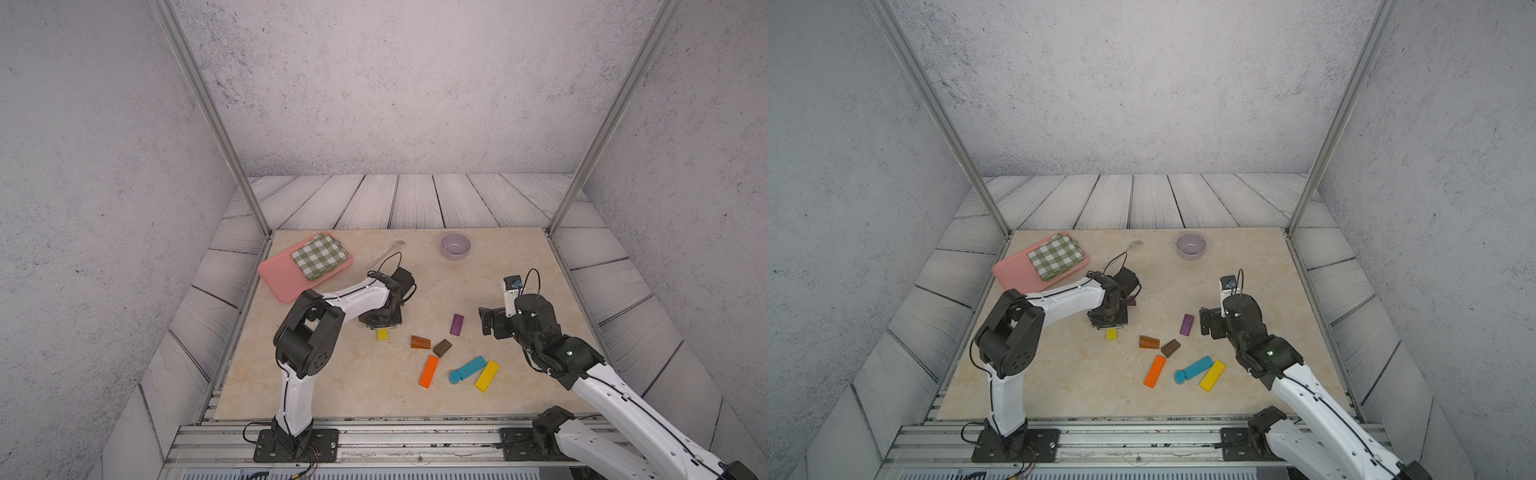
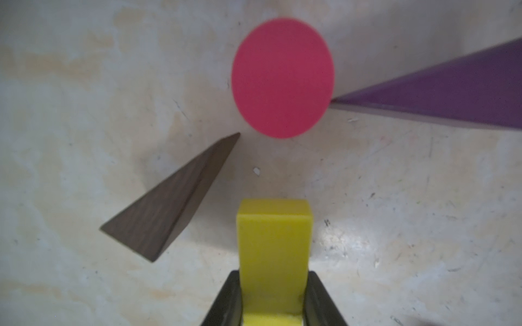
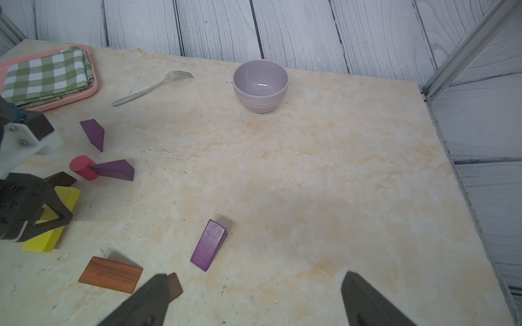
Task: Assemble a small pinwheel with building blocks
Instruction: Assemble the building block at the center of the board.
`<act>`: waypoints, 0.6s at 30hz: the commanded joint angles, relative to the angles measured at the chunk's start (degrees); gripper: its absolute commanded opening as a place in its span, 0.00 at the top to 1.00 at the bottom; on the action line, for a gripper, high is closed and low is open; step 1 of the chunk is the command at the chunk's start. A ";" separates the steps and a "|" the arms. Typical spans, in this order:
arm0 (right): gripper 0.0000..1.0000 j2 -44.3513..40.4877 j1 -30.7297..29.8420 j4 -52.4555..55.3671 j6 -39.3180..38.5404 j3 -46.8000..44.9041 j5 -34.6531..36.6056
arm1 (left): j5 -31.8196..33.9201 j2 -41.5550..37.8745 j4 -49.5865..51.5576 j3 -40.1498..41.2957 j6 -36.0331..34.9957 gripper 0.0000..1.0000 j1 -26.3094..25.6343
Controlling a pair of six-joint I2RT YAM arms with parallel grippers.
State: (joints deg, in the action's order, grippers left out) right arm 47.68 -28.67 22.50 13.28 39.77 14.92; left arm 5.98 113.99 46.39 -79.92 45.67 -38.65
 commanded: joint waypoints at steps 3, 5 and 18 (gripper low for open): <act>0.01 -0.48 0.13 -0.44 -0.26 -0.35 -0.42 | -0.35 1.31 -0.17 0.19 -0.47 0.90 0.47; 0.01 -0.48 0.16 -0.49 -0.26 -0.31 -0.48 | -0.52 1.40 -0.25 0.15 -0.74 0.86 0.48; 0.01 -0.22 0.14 -0.57 -0.21 -0.31 -0.94 | 2.18 -1.16 3.30 -1.42 -2.43 0.35 0.25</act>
State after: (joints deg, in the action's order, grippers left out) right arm 47.68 -28.67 22.44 13.28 39.77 14.72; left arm 6.33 114.67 47.11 -80.05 43.99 -38.63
